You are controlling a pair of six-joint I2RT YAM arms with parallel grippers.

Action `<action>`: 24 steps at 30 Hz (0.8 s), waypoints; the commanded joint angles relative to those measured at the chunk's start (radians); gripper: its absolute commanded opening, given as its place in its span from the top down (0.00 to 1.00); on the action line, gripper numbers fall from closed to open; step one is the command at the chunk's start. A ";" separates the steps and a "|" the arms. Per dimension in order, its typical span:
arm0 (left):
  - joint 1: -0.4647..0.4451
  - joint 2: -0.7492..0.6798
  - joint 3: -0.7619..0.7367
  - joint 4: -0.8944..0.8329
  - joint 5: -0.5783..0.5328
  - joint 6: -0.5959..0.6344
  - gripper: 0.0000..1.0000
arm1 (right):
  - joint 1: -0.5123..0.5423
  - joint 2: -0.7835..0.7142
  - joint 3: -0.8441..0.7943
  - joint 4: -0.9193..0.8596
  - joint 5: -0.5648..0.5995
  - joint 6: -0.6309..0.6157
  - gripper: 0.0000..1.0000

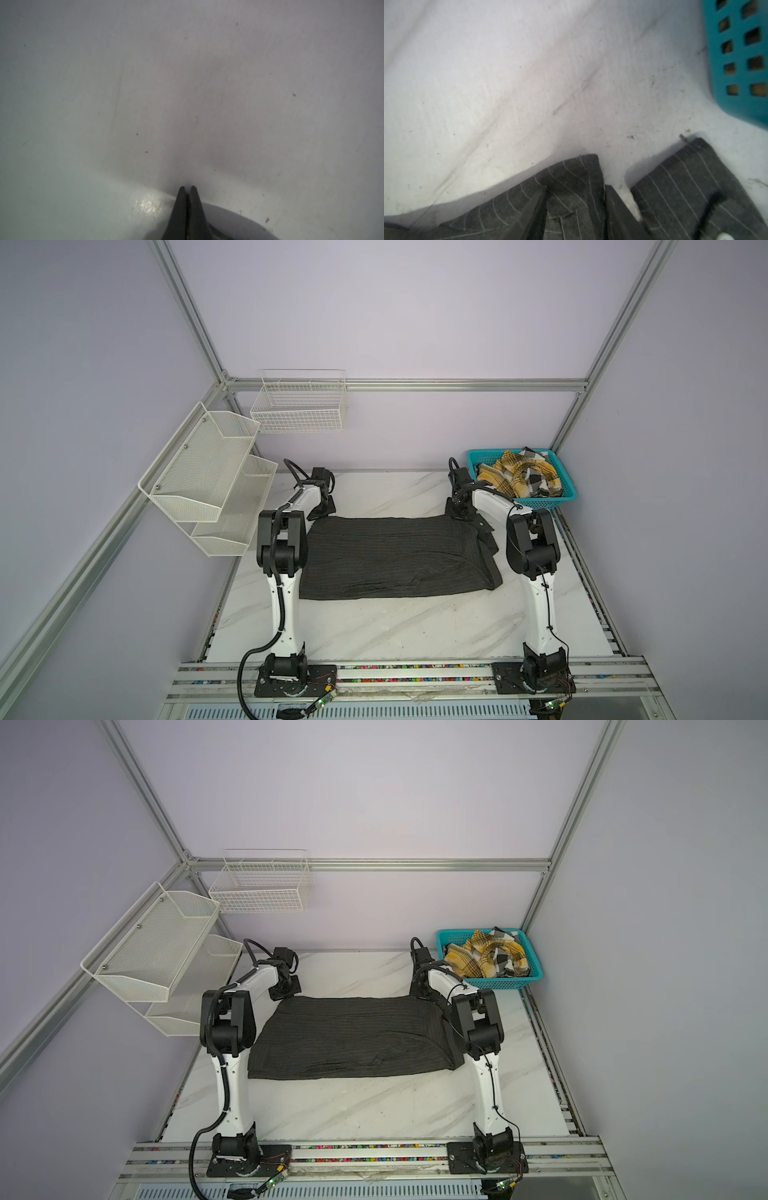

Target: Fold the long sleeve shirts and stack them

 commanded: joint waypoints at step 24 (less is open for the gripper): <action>-0.020 -0.245 -0.140 0.078 0.017 -0.045 1.00 | -0.049 0.167 0.216 -0.111 0.000 -0.073 0.61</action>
